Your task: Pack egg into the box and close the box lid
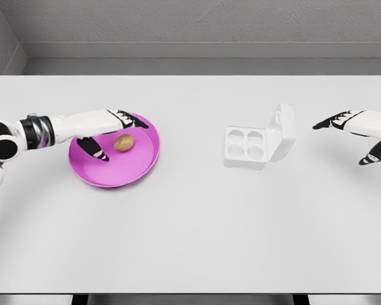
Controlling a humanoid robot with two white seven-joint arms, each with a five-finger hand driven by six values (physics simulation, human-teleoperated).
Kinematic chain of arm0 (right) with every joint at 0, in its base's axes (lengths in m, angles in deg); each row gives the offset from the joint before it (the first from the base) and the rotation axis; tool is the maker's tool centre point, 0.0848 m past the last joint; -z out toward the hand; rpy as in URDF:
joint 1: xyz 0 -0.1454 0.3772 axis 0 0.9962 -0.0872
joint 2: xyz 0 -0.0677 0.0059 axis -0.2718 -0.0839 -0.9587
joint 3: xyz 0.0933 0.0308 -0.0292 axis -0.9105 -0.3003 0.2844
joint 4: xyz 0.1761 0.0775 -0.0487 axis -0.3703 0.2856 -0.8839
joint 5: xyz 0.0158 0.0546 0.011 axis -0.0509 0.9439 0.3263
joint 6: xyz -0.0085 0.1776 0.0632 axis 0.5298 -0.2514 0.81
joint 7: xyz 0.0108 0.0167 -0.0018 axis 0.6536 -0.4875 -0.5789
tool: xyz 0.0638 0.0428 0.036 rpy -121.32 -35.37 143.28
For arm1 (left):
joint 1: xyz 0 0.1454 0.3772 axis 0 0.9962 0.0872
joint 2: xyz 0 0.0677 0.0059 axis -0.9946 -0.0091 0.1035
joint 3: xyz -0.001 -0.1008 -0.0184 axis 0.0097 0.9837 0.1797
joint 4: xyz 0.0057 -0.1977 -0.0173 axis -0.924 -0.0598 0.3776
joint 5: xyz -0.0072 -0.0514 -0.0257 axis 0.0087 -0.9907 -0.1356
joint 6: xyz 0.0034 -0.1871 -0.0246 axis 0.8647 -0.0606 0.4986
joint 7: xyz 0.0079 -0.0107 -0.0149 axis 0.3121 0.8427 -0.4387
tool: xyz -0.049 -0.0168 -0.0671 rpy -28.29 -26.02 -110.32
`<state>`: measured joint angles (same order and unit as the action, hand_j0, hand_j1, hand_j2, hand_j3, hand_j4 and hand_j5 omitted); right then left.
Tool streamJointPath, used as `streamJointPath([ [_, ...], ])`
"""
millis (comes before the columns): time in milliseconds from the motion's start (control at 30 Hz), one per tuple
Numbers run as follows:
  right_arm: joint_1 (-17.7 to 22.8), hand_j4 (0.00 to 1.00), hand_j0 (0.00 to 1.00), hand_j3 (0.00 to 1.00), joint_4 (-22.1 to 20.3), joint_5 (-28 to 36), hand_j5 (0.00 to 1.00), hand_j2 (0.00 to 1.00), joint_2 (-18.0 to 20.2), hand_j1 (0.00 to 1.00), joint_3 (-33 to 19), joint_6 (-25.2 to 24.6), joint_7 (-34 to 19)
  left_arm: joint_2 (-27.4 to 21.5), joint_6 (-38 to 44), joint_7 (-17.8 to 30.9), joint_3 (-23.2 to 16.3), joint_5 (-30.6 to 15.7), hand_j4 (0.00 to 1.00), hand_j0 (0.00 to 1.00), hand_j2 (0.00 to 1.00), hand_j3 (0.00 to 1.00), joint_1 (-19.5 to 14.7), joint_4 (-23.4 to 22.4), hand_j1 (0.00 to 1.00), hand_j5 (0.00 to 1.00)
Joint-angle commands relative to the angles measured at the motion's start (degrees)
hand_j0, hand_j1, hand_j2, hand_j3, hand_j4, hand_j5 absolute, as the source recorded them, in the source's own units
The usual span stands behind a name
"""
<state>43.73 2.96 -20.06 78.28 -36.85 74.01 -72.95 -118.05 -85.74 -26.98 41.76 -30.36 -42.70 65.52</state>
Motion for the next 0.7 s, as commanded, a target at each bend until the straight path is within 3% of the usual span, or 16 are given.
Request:
streamJointPath([
  [0, 0.0, 1.0, 1.0, 1.0, 0.26, 0.3, 1.0, 1.0, 0.03, 1.0, -0.01, -0.13, 0.02, 0.04, 0.15, -0.01, -0.38, -0.29, 1.0, 1.0, 1.0, 1.0, 0.0, 0.01, 1.0, 1.0],
  [400, -0.26, 1.0, 1.0, 1.0, 0.35, 0.3, 1.0, 1.0, 0.47, 1.0, 1.49, -0.13, 0.02, -0.14, 0.15, -0.01, -0.99, -0.29, 1.0, 1.0, 1.0, 1.0, 0.0, -0.35, 1.0, 1.0],
  [533, -0.35, 1.0, 1.0, 1.0, 0.08, 0.21, 1.0, 1.0, 0.21, 1.0, 1.58, -0.13, 0.02, -0.23, 0.15, -0.01, -0.99, -0.38, 0.8, 0.8, 0.8, 0.8, 0.09, -0.17, 0.8, 0.8],
  [667, -0.35, 1.0, 1.0, 1.0, 0.08, 0.21, 1.0, 1.0, -0.14, 1.0, 1.66, -0.13, 0.02, -0.4, 0.15, -0.01, -0.99, -0.38, 0.76, 0.76, 0.76, 0.76, 0.26, -0.17, 0.76, 0.76],
])
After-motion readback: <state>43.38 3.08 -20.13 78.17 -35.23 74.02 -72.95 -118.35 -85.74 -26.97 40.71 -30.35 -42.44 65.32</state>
